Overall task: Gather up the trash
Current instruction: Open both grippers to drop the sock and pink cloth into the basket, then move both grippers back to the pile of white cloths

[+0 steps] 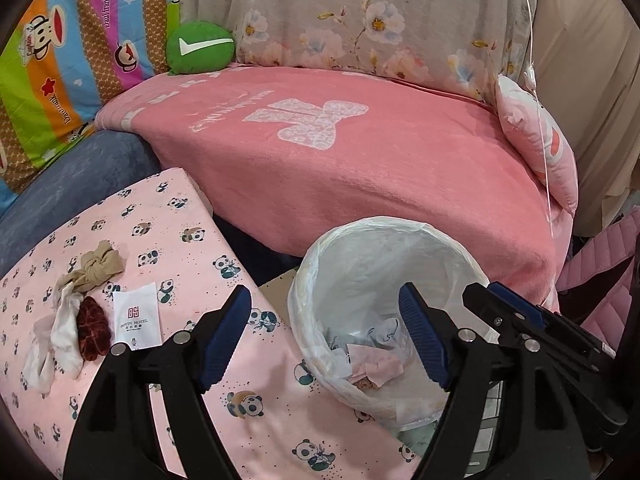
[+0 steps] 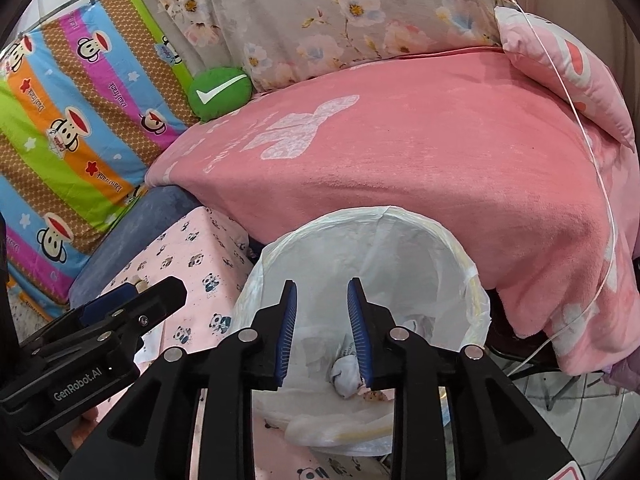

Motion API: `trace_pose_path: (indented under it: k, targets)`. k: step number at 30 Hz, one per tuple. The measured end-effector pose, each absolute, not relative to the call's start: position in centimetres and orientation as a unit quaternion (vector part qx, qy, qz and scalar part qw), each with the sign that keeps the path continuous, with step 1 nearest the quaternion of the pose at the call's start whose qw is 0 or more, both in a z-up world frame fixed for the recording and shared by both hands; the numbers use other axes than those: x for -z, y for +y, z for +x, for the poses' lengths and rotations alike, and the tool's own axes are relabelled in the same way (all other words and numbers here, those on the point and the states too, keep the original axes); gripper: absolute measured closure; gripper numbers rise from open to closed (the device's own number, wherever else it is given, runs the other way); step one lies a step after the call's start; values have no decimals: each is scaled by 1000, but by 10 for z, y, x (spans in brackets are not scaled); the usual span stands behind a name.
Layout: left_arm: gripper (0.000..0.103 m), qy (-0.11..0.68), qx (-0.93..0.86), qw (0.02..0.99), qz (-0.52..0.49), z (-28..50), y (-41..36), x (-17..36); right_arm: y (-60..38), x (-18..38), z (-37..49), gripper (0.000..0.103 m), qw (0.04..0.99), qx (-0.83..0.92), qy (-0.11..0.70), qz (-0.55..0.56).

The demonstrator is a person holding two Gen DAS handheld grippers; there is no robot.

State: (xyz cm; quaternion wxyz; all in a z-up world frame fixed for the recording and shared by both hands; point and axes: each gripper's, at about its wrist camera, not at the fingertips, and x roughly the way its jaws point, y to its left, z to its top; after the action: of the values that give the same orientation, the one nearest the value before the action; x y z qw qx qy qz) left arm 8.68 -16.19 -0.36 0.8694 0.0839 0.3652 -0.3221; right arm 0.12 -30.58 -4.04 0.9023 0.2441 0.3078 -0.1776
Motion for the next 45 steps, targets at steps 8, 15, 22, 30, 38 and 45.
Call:
trace_pose_path:
  k: [8, 15, 22, 30, 38, 45]
  targets:
    - [27, 364, 298, 880, 64, 92, -122, -1, -272, 34, 7, 65, 906, 157, 314, 234]
    - [23, 361, 274, 890, 46, 97, -85, -4, -237, 27, 17, 64, 911, 137, 322, 217]
    - [19, 360, 243, 900, 34, 103, -45, 0, -200, 25, 30, 59, 915, 115, 332, 200]
    - [19, 377, 205, 903, 4, 117, 7, 13, -158, 25, 46, 57, 916, 91, 343, 184]
    - [18, 399, 154, 904, -20, 132, 68, 35, -114, 29, 66, 53, 915, 70, 359, 168]
    - [18, 421, 103, 900, -42, 153, 122, 54, -77, 38, 89, 53, 913, 44, 377, 146]
